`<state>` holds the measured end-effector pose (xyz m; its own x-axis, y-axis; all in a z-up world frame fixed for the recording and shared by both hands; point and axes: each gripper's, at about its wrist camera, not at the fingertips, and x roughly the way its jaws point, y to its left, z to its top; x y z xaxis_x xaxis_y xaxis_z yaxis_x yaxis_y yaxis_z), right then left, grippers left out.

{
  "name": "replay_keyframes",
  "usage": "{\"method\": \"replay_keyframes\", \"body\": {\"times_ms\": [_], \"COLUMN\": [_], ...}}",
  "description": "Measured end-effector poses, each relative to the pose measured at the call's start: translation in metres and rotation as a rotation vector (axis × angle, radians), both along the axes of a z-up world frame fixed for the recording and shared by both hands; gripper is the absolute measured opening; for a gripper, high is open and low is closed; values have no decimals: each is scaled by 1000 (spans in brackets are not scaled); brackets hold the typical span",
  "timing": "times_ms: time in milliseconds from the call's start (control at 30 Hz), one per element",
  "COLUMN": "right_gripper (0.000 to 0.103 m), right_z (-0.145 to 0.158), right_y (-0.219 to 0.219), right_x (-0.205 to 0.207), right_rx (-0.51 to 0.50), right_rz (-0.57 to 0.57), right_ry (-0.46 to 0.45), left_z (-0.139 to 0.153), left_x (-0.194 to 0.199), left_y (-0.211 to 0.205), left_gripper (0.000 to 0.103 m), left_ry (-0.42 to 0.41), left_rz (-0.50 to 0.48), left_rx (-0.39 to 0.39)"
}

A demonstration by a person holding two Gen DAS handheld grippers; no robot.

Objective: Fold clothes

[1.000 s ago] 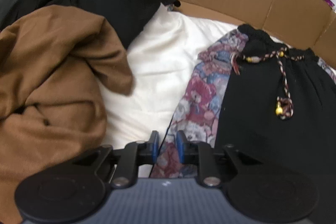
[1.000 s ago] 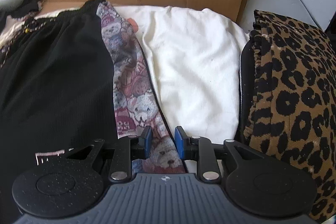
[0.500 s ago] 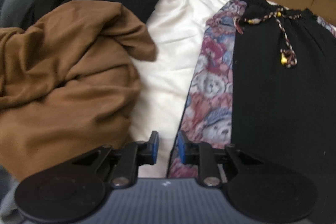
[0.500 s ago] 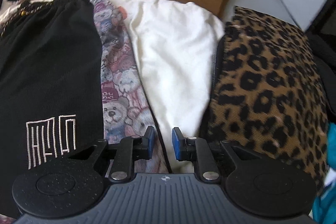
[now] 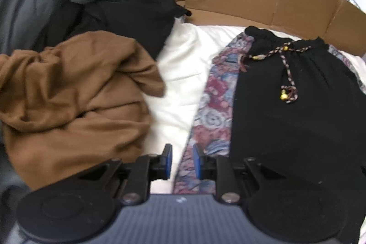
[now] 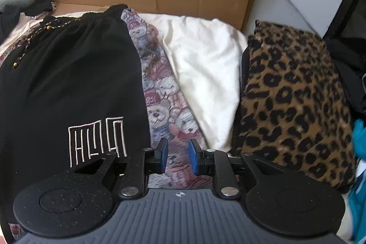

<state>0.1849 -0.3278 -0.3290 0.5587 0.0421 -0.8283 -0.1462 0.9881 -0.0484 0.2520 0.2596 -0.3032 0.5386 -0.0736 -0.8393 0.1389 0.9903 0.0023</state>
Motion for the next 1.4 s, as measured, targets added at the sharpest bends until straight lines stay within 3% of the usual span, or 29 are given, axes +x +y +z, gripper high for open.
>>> {"method": "replay_keyframes", "body": {"times_ms": [200,300,433,533,633,767,867,1000,1133,1233,1400], "right_gripper": [27,38,39,39,38,38,36,36,36,36,36], "right_z": [-24,-27,-25,-23,-21,-20,-6,13,8,-2,-18], "right_y": [3,-13,-31,-31,-44,-62,-70,-53,-23,-3,22], "right_x": [-15,-27,-46,-58,-64,-68,-65,-61,-48,-44,-52], "right_rx": [-42,-52,-51,-105,-109,-120,-39,18,43,65,49], "right_rz": [31,20,36,89,44,-61,-155,-113,-54,-29,17], "right_ry": [33,52,76,98,130,163,173,111,108,139,199], "left_z": [-38,-51,-51,-48,-49,-49,-44,-32,-19,-18,-28], "left_x": [-14,-24,-36,-44,-50,-62,-70,-76,-76,-73,-74], "left_y": [-18,-15,-5,-1,8,20,29,35,36,30,9], "left_gripper": [23,24,28,28,28,35,35,35,36,36,36], "left_ry": [53,61,63,74,83,110,121,100,58,40,61], "left_rz": [-14,-18,-3,-28,-8,33,64,105,150,160,96], "left_rx": [-13,10,6,33,49,82,89,80,47,17,-14]}}
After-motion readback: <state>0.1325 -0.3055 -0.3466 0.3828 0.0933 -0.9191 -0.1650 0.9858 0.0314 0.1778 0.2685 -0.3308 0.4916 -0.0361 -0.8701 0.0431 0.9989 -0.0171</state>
